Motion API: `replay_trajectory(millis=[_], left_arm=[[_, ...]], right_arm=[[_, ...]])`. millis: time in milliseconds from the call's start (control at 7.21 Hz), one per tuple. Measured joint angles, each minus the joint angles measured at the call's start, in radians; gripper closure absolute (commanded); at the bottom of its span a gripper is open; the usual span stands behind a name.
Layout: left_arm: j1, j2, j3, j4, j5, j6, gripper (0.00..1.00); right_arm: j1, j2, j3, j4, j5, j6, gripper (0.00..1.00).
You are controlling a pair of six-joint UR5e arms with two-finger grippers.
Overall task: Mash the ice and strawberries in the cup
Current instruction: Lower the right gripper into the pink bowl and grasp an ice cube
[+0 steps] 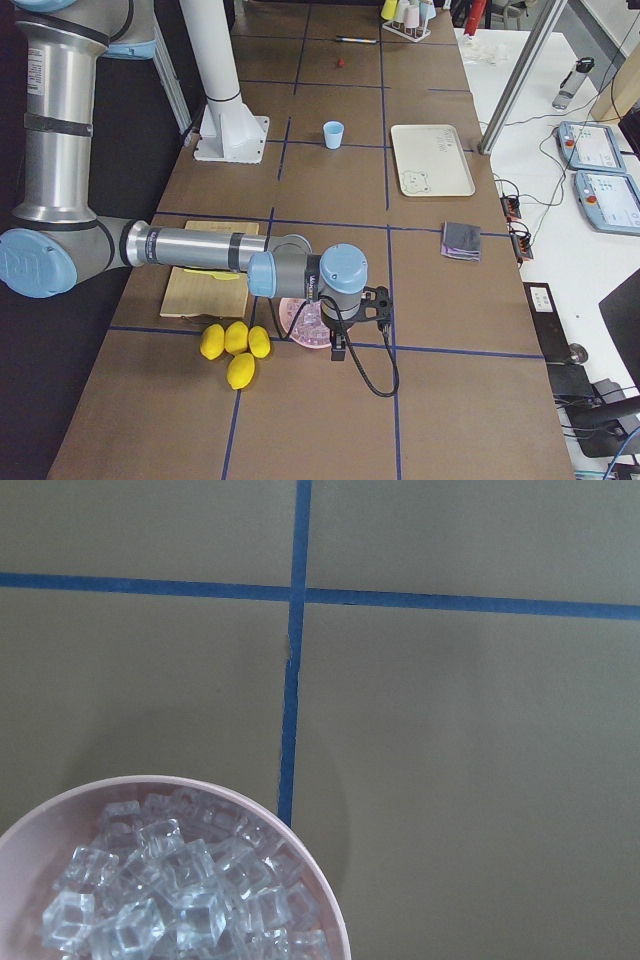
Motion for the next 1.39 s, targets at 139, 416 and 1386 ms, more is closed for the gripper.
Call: replay_trajectory(millis=[139,416,1386], left_arm=[[0.000,0.001,0.003,0.000,0.000,0.000,0.00],[0.000,0.000,0.004,-0.001,0.000,0.000,0.00],[0.000,0.001,-0.003,-0.002,0.000,-0.001,0.00]], right_arm=[[0.000,0.001,0.000,0.000,0.000,0.002,0.01],[0.000,0.003,0.002,0.000,-0.001,0.011,0.00],[-0.005,0.003,0.003,0.148,0.012,0.060,0.01]])
